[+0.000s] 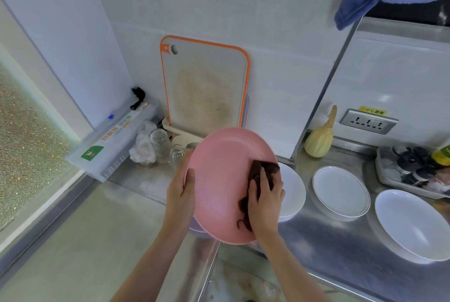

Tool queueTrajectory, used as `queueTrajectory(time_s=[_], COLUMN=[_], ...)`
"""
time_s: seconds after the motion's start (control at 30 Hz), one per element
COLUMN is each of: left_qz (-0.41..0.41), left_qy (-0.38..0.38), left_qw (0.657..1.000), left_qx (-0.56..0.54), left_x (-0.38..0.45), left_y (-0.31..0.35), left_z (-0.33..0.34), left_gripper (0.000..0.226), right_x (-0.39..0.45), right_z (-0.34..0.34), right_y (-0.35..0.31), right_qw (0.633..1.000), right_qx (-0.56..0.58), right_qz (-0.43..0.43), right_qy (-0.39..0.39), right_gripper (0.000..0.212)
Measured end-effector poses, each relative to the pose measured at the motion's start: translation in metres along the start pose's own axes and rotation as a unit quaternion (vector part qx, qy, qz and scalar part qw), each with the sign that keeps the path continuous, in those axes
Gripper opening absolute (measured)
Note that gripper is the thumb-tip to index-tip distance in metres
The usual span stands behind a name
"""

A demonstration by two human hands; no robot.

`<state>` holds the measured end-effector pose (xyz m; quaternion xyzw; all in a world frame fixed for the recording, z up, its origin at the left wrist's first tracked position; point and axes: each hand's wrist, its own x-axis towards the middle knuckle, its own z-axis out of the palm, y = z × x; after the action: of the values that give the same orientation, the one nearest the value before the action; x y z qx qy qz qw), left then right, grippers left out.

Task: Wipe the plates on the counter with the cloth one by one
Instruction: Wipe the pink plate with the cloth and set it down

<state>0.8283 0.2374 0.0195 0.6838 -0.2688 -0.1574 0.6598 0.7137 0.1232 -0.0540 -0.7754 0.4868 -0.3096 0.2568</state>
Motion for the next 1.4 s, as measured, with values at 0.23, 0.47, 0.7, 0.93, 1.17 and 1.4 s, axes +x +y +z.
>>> queueTrajectory(time_s=[0.23,0.47,0.7,0.93,1.17,1.4], left_qz=[-0.011,-0.019,0.023,0.017,0.019,-0.016], left_qy=[-0.020,0.008,-0.028,-0.018,0.027,0.103], left_qw=[1.000,0.999,0.999,0.999,0.999,0.994], left_qx=[-0.015,-0.042,-0.012,-0.036,-0.025,0.016], left_x=[0.001,0.005,0.013,-0.003,0.003,-0.012], left_y=[0.010,0.013,0.014,0.010,0.016,-0.005], left_z=[0.016,0.008,0.005,0.001,0.004,0.009], left_gripper=[0.041,0.036,0.040,0.040,0.041,0.039], right_x=[-0.001,-0.034,0.005,0.055,0.035,-0.033], right_z=[-0.008,0.000,0.003,-0.005,-0.013,-0.001], right_y=[-0.057,-0.062,-0.078,-0.060,0.005,0.022], right_qw=[0.989,0.946,0.957,0.990,0.990,0.983], right_qx=[0.100,0.122,0.041,-0.018,-0.125,-0.097], right_qz=[-0.108,-0.279,-0.288,-0.135,-0.064,-0.004], right_qy=[-0.012,-0.115,-0.017,0.048,-0.019,-0.154], right_gripper=[0.044,0.040,0.045,0.039,0.038,0.036])
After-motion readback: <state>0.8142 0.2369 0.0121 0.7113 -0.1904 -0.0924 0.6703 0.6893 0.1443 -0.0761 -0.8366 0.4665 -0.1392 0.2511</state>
